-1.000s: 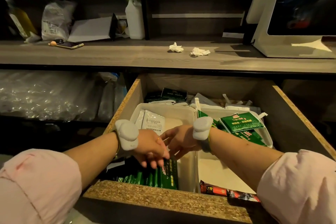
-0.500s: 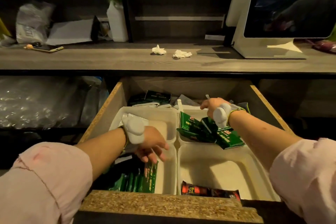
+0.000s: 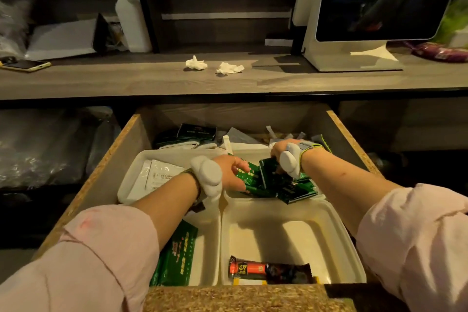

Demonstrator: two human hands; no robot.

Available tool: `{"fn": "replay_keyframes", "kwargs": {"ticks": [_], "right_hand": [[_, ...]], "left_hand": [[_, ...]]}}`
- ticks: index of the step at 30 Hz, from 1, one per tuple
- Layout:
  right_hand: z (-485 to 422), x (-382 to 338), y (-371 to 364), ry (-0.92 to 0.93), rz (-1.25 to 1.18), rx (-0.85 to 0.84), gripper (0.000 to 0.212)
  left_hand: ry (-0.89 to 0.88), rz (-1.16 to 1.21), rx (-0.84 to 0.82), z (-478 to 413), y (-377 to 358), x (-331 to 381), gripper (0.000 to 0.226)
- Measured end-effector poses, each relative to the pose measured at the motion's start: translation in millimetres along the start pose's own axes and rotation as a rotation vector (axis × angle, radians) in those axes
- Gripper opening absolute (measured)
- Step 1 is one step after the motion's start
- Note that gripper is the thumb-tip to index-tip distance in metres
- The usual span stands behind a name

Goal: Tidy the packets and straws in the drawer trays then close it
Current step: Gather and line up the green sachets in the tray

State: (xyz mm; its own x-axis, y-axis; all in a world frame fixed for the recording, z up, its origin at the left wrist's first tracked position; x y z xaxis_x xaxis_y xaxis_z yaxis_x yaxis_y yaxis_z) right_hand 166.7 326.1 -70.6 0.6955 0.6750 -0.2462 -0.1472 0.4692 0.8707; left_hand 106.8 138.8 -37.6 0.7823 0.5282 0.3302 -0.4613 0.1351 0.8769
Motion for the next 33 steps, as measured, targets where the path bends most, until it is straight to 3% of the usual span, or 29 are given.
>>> {"fn": "replay_keyframes", "kwargs": {"ticks": [4,7,11,19,22,25,27,29,31,33], "right_hand": [[27.3,-25.9,12.4,0.070,-0.037,0.002,0.044],[40.7,-45.0,18.1,0.149,-0.153,0.064,0.046],[54.2,-65.8,22.8,0.227,-0.283,0.085,0.044],[71.5,-79.6,11.1,0.156,-1.008,-0.151,0.049],[72.9,-83.0,-2.8,0.185,-0.955,-0.320,0.042],[71.8,-87.9,-2.5,0.180,-0.839,-0.173,0.039],[71.4,-91.8,2.9,0.177,-0.883,-0.045,0.036],[74.0,-96.3,5.1,0.190,-0.873,-0.019,0.035],[77.8,-98.8,0.4,0.182,-0.933,-0.149,0.033],[86.1,-101.0,-3.7,0.220,-1.045,-0.340,0.024]], "left_hand": [[0.029,-0.329,0.059,-11.9,-10.5,-9.5,0.031],[0.052,-0.311,0.190,-17.0,-2.4,-15.8,0.019],[0.002,-0.091,0.308,-10.7,16.9,-18.5,0.014],[-0.056,0.397,0.434,7.9,31.6,-36.5,0.017],[-0.078,0.509,0.432,8.0,33.8,-40.0,0.021],[-0.001,0.634,0.529,5.0,34.9,-46.2,0.038],[0.126,0.781,0.482,2.7,29.2,-49.7,0.065],[0.202,1.047,0.268,2.0,19.1,-45.0,0.085],[0.219,1.170,0.089,0.9,13.9,-37.8,0.101],[0.212,1.164,0.024,-0.9,12.0,-36.1,0.101]]}}
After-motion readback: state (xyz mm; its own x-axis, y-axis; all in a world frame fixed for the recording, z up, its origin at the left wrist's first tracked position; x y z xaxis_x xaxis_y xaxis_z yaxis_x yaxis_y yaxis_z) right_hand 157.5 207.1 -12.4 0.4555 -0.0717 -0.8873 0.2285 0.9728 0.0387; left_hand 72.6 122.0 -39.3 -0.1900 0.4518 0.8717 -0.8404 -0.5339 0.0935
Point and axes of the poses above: each hand's wrist, its own z-axis away from the middle knuckle, its own y-axis out of the back of the hand, x = y × z, the point moved 4 cm from there along -z, towards the middle knuckle, and after that the axes turned 15 degrees about -z, right-handed, at the moved point
